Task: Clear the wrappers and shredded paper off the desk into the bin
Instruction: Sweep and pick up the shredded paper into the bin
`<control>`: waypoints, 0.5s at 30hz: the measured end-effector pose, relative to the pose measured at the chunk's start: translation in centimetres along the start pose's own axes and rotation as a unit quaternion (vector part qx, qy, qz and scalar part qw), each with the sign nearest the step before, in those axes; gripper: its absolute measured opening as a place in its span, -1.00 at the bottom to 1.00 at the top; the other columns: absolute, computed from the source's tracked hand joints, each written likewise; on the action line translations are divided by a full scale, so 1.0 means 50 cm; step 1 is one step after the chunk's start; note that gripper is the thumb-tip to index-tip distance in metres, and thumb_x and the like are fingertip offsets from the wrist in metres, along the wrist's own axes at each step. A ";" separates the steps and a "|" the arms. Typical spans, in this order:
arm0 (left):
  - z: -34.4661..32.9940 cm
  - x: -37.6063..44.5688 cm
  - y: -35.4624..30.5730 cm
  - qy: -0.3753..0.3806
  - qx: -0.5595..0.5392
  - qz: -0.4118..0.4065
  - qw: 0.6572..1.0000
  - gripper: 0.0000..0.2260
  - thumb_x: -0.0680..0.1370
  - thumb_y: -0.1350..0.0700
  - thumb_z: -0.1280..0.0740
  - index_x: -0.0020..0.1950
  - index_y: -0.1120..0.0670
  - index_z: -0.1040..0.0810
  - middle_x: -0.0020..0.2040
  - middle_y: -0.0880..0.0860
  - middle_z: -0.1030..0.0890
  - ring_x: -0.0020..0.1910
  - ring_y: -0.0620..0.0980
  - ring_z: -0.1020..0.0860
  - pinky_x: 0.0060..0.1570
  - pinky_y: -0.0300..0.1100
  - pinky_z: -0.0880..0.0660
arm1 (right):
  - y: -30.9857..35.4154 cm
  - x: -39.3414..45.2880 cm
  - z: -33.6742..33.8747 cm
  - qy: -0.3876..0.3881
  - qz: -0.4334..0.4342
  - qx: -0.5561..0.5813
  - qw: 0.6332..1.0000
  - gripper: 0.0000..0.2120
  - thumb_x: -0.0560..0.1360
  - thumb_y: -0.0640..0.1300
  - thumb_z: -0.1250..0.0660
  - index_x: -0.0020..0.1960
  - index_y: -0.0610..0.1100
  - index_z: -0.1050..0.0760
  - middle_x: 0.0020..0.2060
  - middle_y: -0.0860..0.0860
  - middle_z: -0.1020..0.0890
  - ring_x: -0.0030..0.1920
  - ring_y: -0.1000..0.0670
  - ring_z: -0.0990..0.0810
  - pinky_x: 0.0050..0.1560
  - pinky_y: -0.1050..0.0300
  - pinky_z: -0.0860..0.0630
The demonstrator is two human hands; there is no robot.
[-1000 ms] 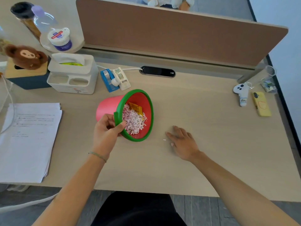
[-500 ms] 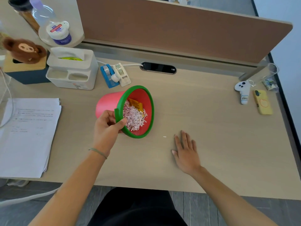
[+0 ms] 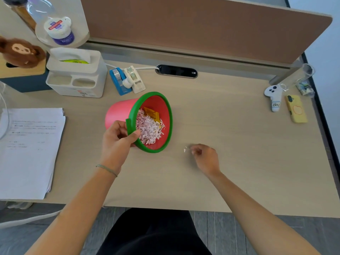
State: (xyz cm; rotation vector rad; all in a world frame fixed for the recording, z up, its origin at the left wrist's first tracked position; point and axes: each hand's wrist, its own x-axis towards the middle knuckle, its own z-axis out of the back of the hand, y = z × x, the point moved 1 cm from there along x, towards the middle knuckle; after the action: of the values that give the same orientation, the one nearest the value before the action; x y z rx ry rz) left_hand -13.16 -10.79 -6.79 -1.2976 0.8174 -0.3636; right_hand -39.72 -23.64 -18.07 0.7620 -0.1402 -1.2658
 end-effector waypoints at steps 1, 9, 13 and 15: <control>0.000 -0.001 0.000 0.000 0.000 0.000 1.000 -0.81 0.54 0.35 -0.45 -0.11 0.11 -0.51 -0.30 0.03 -0.39 -0.25 -0.01 -0.51 -0.23 -0.15 -0.70 | 0.006 0.004 0.003 0.005 -0.014 0.000 1.000 -0.81 0.52 -0.23 -0.34 -0.06 -0.04 -0.71 -0.11 0.07 -0.74 -0.06 0.01 -0.67 0.01 0.12 -0.56; 0.004 -0.002 0.002 0.002 0.001 -0.002 1.000 -0.81 0.53 0.34 -0.46 -0.11 0.10 -0.52 -0.30 0.03 -0.41 -0.24 0.00 -0.52 -0.17 -0.03 -0.72 | 0.018 0.020 -0.031 0.030 0.050 -0.057 0.997 -0.78 0.46 -0.29 -0.36 -0.04 -0.05 -0.70 -0.08 -0.03 -0.66 -0.05 -0.05 -0.63 0.02 0.05 -0.58; 0.007 -0.003 0.003 0.000 -0.002 0.004 1.000 -0.82 0.53 0.34 -0.46 -0.10 0.10 -0.53 -0.28 0.04 -0.41 -0.19 0.06 -0.53 -0.14 0.01 -0.72 | 0.013 0.005 -0.051 0.003 0.048 -0.022 0.999 -0.84 0.43 -0.25 -0.46 -0.04 -0.05 -0.68 -0.09 0.05 -0.61 -0.04 -0.04 -0.63 0.04 0.06 -0.58; 0.008 -0.003 0.003 0.000 -0.001 0.004 1.000 -0.82 0.53 0.34 -0.46 -0.09 0.10 -0.53 -0.27 0.05 -0.42 -0.17 0.08 -0.54 -0.11 0.03 -0.73 | 0.010 0.005 -0.058 -0.025 0.039 -0.004 0.999 -0.87 0.41 -0.23 -0.50 -0.08 -0.07 -0.65 -0.14 0.11 -0.58 -0.06 -0.03 -0.62 0.02 0.06 -0.57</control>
State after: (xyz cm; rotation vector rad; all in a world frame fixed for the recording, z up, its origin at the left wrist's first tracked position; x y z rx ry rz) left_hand -13.00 -10.38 -6.85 -1.2963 0.8226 -0.3570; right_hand -37.81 -22.53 -20.05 0.7116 -0.2027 -1.2118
